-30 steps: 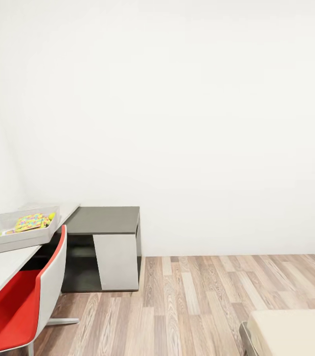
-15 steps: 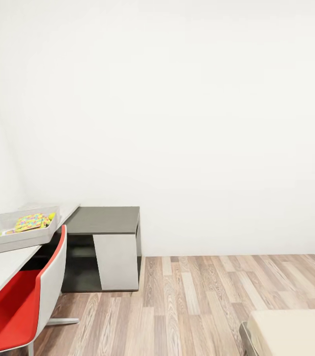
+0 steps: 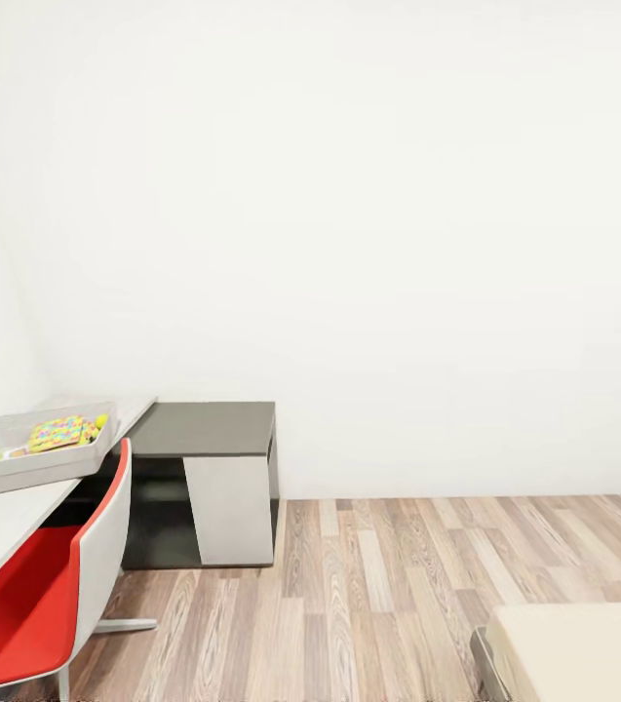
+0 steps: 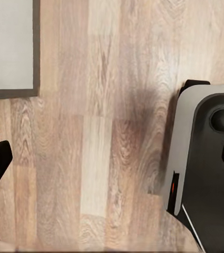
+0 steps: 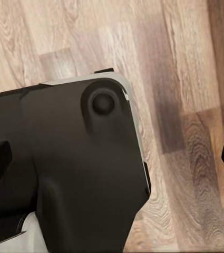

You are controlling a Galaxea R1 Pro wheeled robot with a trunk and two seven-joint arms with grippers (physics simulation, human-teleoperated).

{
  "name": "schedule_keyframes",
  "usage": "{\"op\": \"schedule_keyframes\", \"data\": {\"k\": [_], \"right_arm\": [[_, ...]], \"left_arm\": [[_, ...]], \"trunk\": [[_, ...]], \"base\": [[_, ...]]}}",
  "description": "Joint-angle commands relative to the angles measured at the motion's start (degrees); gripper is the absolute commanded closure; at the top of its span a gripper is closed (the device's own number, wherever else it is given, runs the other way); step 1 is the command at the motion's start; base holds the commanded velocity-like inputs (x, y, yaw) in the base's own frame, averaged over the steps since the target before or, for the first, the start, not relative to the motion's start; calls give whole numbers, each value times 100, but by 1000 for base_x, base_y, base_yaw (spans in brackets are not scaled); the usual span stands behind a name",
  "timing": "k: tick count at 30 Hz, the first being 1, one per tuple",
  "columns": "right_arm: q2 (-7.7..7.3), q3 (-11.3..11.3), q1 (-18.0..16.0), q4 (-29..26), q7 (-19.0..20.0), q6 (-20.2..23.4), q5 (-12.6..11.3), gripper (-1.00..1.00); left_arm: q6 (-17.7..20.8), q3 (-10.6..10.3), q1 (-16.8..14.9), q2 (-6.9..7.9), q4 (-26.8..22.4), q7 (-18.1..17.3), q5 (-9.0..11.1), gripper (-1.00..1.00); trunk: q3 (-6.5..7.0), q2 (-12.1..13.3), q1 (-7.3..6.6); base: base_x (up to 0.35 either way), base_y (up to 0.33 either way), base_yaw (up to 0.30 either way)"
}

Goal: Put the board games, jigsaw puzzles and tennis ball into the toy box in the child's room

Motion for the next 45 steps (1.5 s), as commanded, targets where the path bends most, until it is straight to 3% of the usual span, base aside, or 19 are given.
{"op": "schedule_keyframes", "data": {"k": [1, 18, 30, 34, 39, 41, 45], "right_arm": [[-2, 49, 5, -6, -50, -6, -38, -100], [-45, 49, 12, -6, -137, 3, -46, -100], [-151, 31, 15, -17, -187, -34, -75, -100], [-114, 18, 16, -26, -184, -47, -75, -100], [-45, 0, 14, -31, -182, -53, -86, -100], [-42, -2, 14, -32, -182, -51, -92, -100], [-82, 5, 13, -32, -182, -50, -94, -100]], "left_arm": [[-18, -48, 11, -4, 5, 5, 36, -100], [-12, -51, 34, -61, 99, 5, -2, -100], [-20, -3, 32, -156, 45, 1, 5, -100], [-26, 10, 27, -247, -77, 1, 10, -100], [-10, 23, 31, -483, -161, 1, 13, -100], [-4, 25, 30, -617, -168, 1, 13, -100], [-7, 26, 31, -716, -175, 1, 13, -100]], "trunk": [[-10, -3, 2], [-167, -3, 2], [-185, -3, 2], [-185, -3, 2], [-185, -3, 2], [-185, -3, 2], [-185, -3, 2]], "base": [[0, 0, 0], [0, 0, 0], [0, 0, 0], [0, 0, 0], [0, 0, 0], [0, 0, 0], [0, 0, 0]]}}
